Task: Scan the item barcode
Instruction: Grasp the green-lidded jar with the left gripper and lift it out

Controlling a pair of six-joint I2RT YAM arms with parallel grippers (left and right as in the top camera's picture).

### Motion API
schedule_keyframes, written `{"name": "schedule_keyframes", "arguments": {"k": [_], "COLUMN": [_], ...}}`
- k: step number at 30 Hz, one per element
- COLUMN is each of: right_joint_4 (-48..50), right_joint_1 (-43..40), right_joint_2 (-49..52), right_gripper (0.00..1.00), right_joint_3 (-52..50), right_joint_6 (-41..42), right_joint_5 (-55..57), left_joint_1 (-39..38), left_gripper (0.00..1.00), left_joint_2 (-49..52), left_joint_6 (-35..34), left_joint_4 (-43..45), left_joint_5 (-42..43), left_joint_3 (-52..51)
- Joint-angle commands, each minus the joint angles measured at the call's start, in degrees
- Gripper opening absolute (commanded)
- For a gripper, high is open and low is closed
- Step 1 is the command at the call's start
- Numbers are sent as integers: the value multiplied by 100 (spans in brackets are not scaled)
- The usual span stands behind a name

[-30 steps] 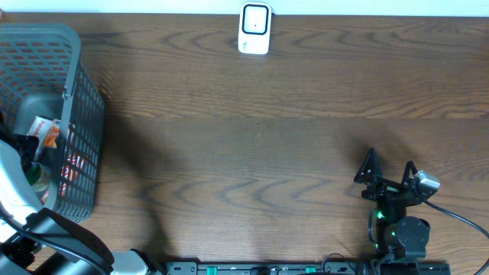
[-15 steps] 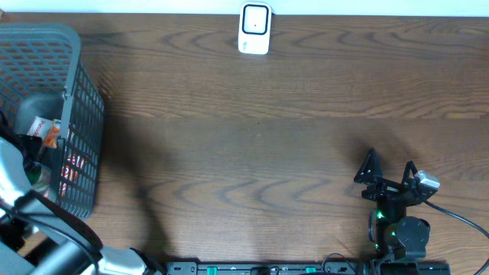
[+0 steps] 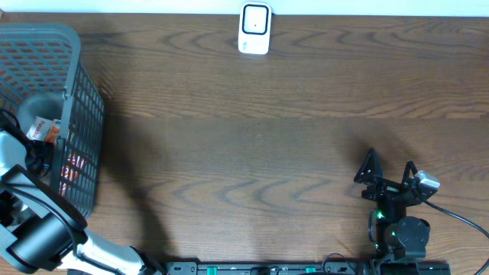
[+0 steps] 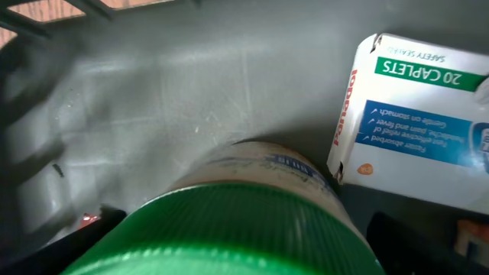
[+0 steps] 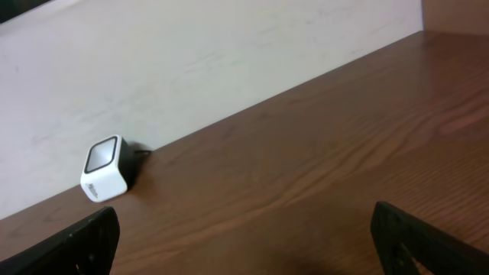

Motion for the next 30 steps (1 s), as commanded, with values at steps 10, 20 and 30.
{"name": "schedule_keyframes", "arguments": {"k": [10,20,30], "right_joint_4": [-20,-20,-20], "right_joint_1": [2,2,2], "right_joint_2": [-31,-31,-31], "right_gripper": [99,99,99], "right_joint_3": [-7,-7,-7], "right_joint_6": [-76,-76,-76], "right_joint_5": [-11,-11,-11], "left_joint_1": [20,20,0], "left_gripper": [66,66,66], "left_joint_2": [-11,-1545,-4509], "left_joint_6": [83,74,-428], "left_joint_4": [-26,-105,289], "left_joint_5": [-208,59,2702], "left_joint_3": [-11,87,195]}}
